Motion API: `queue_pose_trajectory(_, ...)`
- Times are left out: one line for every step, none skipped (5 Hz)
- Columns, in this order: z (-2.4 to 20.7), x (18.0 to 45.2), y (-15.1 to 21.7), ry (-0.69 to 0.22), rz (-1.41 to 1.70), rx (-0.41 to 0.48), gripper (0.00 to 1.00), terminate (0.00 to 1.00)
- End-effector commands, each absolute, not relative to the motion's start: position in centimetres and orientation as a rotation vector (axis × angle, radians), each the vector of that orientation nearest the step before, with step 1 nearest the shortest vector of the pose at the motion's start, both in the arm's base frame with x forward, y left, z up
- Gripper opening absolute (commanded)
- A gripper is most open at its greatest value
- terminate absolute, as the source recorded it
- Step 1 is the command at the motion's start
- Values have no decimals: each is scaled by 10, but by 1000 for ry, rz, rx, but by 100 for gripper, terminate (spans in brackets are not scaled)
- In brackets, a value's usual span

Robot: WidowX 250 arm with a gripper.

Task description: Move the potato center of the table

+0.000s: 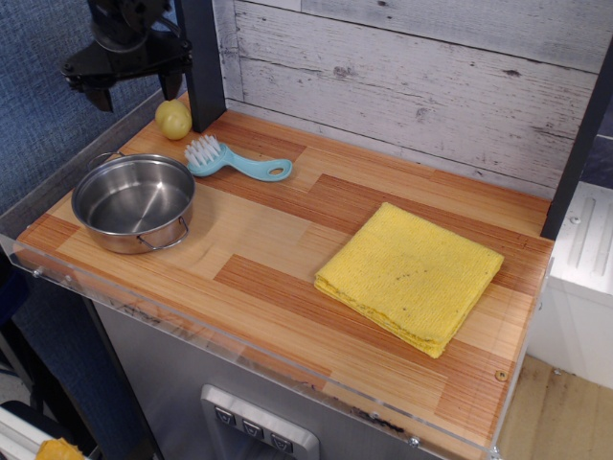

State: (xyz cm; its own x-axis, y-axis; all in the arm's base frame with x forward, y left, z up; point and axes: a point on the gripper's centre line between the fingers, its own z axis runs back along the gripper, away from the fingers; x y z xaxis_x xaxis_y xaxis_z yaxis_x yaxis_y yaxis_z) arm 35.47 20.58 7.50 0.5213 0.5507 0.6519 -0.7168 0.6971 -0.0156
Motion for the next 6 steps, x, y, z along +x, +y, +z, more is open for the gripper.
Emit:
queue_pose_trajectory(73,383,211,-720,714,275,100,0)
queue_pose_trajectory(64,390,210,-701,693,266,100,0)
queue_pose_trajectory(55,387,210,-678,676,270,100,0)
queue_pose_trajectory(44,380,207,-645,682,252,100,0)
queue_pose_trajectory(46,377,205,-665,692,245,0,0)
queue_pose_trajectory(50,375,204,-676,690,252,0,0)
